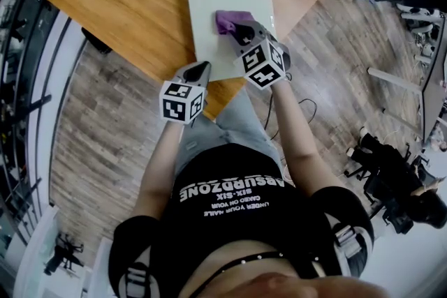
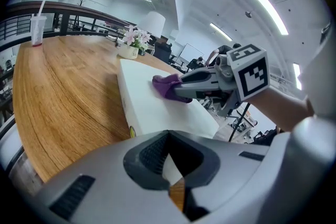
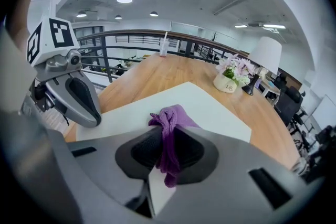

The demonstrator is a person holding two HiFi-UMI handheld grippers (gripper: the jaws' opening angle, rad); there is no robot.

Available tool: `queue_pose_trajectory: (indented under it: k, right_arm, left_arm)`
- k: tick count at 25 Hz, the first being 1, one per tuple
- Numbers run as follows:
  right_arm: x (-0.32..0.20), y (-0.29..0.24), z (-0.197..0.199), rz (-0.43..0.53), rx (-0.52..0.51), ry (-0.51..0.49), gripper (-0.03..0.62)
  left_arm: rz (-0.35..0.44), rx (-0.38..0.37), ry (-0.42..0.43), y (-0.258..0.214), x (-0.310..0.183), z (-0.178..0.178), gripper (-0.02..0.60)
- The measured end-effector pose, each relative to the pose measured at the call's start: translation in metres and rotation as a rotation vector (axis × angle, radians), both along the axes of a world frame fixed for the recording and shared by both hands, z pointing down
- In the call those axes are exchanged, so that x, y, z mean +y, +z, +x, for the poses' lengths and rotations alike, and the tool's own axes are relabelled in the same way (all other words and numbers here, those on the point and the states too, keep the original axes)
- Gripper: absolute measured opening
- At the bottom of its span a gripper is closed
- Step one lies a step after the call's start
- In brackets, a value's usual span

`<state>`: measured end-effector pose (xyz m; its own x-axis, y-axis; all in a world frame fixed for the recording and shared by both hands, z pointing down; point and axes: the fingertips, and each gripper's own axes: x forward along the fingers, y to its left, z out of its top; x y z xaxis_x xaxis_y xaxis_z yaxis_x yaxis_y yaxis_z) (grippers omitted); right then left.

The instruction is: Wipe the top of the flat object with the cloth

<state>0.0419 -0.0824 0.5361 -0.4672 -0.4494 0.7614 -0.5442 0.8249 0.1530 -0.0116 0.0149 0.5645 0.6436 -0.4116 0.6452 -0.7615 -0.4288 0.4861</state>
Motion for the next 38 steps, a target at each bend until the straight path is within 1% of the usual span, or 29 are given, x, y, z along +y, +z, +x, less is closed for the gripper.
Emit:
queue_pose_trajectory:
  k: [11, 18, 27, 33, 38]
  right_arm:
    - [-0.009, 0.001, 0.069, 0.005, 0.023, 0.159, 0.063]
    - [-0.011, -0.002, 0.098, 0.013, 0.027, 0.228, 0.063]
    - [-0.001, -0.003, 0.112, 0.022, 0.003, 0.299, 0.063]
    - [0.015, -0.002, 0.110, 0.007, -0.012, 0.326, 0.063]
    - [0.038, -0.001, 0.107, -0.009, -0.018, 0.342, 0.063]
  left_arm:
    - [0.010, 0.000, -0.014, -0.002, -0.001, 0.000, 0.017]
    - [0.011, -0.002, -0.013, -0.003, -0.001, 0.000, 0.017]
    - [0.023, 0.001, -0.023, -0.004, -0.002, 0.002, 0.017]
    - [0.034, 0.004, -0.027, -0.003, -0.003, 0.000, 0.017]
    - [0.033, 0.009, -0.037, -0.002, 0.000, -0.001, 0.017]
